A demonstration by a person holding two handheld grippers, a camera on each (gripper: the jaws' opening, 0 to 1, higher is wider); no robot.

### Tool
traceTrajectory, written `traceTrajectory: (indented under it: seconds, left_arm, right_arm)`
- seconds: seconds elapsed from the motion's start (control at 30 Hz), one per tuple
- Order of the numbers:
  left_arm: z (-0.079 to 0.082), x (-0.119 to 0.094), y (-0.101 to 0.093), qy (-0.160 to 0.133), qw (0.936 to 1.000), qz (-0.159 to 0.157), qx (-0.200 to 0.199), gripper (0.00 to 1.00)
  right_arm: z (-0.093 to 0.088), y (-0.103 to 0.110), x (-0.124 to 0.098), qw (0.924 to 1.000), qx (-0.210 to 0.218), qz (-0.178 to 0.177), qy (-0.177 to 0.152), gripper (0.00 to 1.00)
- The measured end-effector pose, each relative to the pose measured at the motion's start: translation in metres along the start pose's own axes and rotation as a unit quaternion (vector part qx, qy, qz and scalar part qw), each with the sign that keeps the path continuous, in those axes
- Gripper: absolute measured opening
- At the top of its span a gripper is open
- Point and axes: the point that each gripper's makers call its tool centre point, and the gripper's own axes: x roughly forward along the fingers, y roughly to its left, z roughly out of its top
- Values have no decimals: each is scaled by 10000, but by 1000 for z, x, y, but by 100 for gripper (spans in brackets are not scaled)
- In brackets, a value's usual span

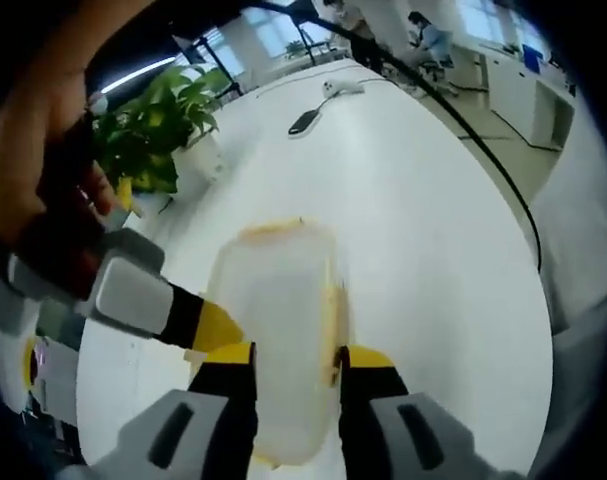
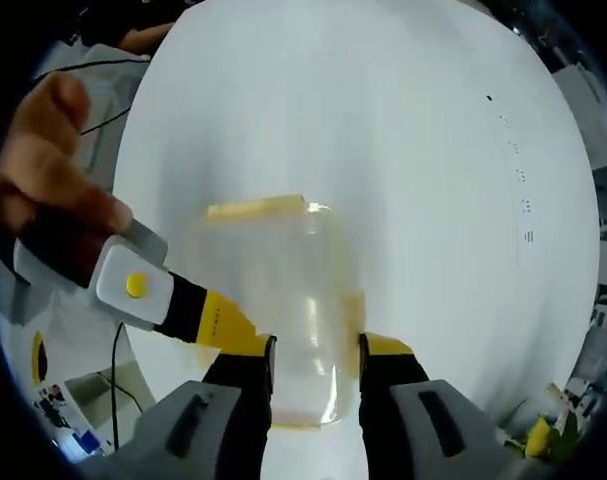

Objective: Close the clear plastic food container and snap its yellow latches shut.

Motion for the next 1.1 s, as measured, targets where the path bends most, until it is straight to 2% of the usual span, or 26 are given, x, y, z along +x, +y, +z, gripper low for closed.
traceTrajectory:
  seconds: [0.2, 0.33, 0.37, 0.43, 0.5, 0.63, 0.67, 0.7, 0.77, 0.9, 1.1]
  left_arm:
    - [-2, 1, 0, 15, 10000, 21, -53, 22]
    - [-8, 1, 10, -45, 10000, 33, -72, 23]
    - [-6, 1, 6, -67, 9999, 34, 113, 24]
    - [-6, 2, 8, -41, 10000, -12, 32, 24]
    - [-4, 3, 7, 8, 9998, -6, 205, 25]
    - [-4, 5, 7, -11, 9997, 228, 133, 26]
    - [-3, 5, 6, -7, 9994, 327, 139, 26]
    - [-3, 5, 7, 6, 9992, 399, 96, 26]
    - [-2, 6, 8, 0, 9981, 574, -235, 27]
    - [0, 7, 2, -98, 9969, 608, -479, 35]
    - [5, 11, -16, -112, 9954, 593, -742, 57]
  right_arm:
    - [0, -1, 0, 10000, 28, 9, -30, 30]
    - [0, -1, 1, 10000, 10, -26, 19, 30]
    - [0, -1, 1, 10000, -26, -42, 71, 31]
    - [0, -2, 0, 9999, -70, -35, 86, 31]
    - [-1, -4, 0, 10000, -32, 66, 33, 31]
    - [-1, -2, 0, 9999, -97, 78, -47, 31]
    - [0, -1, -1, 9994, -306, 16, -147, 31]
    - [0, 0, -2, 9993, -322, 10, -186, 31]
    - [-1, 0, -2, 9992, -326, 5, -242, 31]
    - [1, 0, -2, 9979, -520, 0, -383, 31]
    - [2, 1, -3, 9961, -589, 95, -653, 32]
